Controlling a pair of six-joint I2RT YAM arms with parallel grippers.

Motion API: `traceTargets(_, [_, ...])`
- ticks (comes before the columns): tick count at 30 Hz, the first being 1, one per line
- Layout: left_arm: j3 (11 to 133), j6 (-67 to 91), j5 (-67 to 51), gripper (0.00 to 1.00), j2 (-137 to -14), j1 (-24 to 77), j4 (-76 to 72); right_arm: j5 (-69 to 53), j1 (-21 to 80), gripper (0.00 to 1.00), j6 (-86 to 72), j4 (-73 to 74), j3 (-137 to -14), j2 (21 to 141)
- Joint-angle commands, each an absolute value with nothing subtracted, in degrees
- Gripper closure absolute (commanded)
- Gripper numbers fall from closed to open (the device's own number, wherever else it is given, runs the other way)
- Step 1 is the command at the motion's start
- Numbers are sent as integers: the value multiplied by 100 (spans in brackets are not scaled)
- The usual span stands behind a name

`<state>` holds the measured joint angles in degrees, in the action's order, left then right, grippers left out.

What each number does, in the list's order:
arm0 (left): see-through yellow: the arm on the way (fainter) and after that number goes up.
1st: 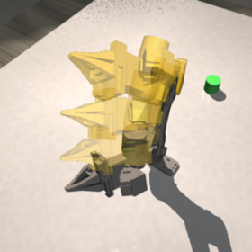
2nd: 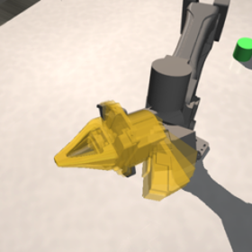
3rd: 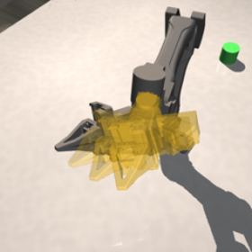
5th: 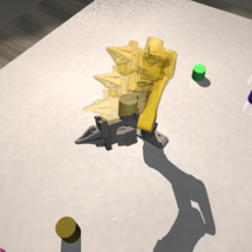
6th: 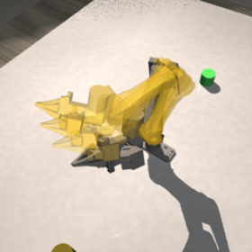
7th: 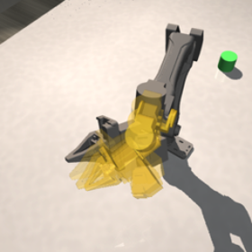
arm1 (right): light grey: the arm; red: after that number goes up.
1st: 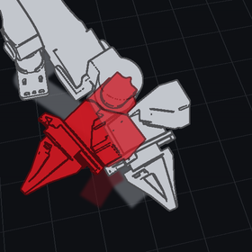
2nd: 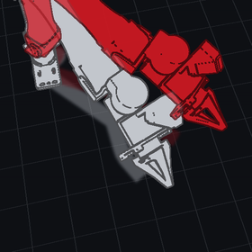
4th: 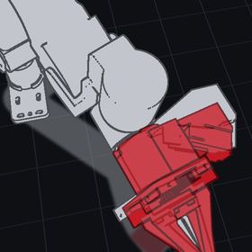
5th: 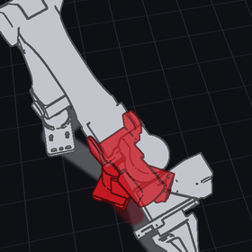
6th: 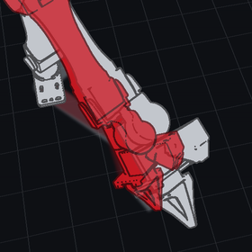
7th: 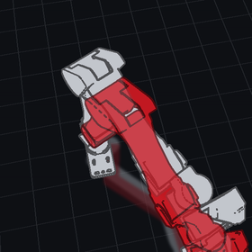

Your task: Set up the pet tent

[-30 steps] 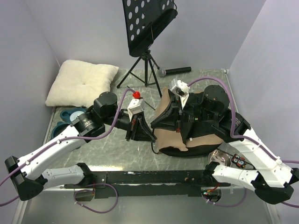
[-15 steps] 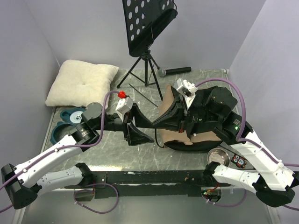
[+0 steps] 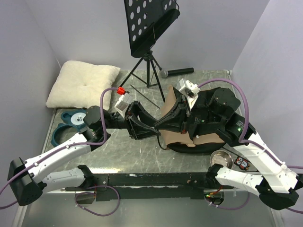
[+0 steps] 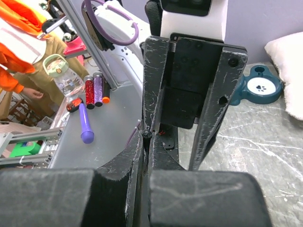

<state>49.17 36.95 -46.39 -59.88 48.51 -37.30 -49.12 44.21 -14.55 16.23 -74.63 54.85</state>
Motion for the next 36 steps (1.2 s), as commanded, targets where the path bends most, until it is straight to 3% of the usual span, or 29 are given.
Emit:
traceTargets(1, [4931, 4157, -4843, 59, -6091, 4843, -4544, -4913, 4377, 100, -1652, 1556, -7435, 5467])
traceTargets(4, [4904, 4289, -4895, 70, -6126, 4843, -4675, -4913, 4368, 100, -1643, 1582, -7418, 5449])
traceTargets(8, [4939, 4736, -5264, 99, -6293, 4852, -4826, -4974, 4342, 100, -1574, 1643, -7418, 5449])
traceTargets(9, [5000, 4685, -5247, 99, -6293, 4843, -4503, -4975, 4316, 85, -1486, 1765, -7470, 5458])
traceTargets(11, [5141, 4291, -5186, 99, -6197, 4843, -3582, -4975, 4158, 41, -1241, 2081, -7584, 5423])
traceTargets(12, [5159, 4115, -5177, 99, -6127, 4843, -3281, -4975, 4044, 28, -1039, 2414, -7689, 5405])
traceTargets(13, [5150, 3957, -5185, 99, -6056, 4834, -3043, -4966, 3860, 20, -828, 2800, -7830, 5405])
traceTargets(17, [5115, 3718, -5211, 99, -5941, 4808, -2497, -5158, 2702, 3, -79, 4129, -8182, 5484])
traceTargets(21, [5141, 3542, -5229, 99, -5968, 4772, -2364, -6020, 1409, 2, 130, 5086, -8095, 5809])
traceTargets(29, [5352, 3410, -5326, 99, -6214, 4764, -2031, -4527, 133, 16, 1405, 7433, -7893, 7398])
traceTargets(34, [5361, 3340, -5300, 99, -6214, 4772, -1986, -4279, -167, 13, 941, 7287, -7506, 7813])
traceTargets(36, [5396, 3287, -5265, 99, -6214, 4764, -1899, -4438, -176, 7, 748, 7268, -7427, 7866])
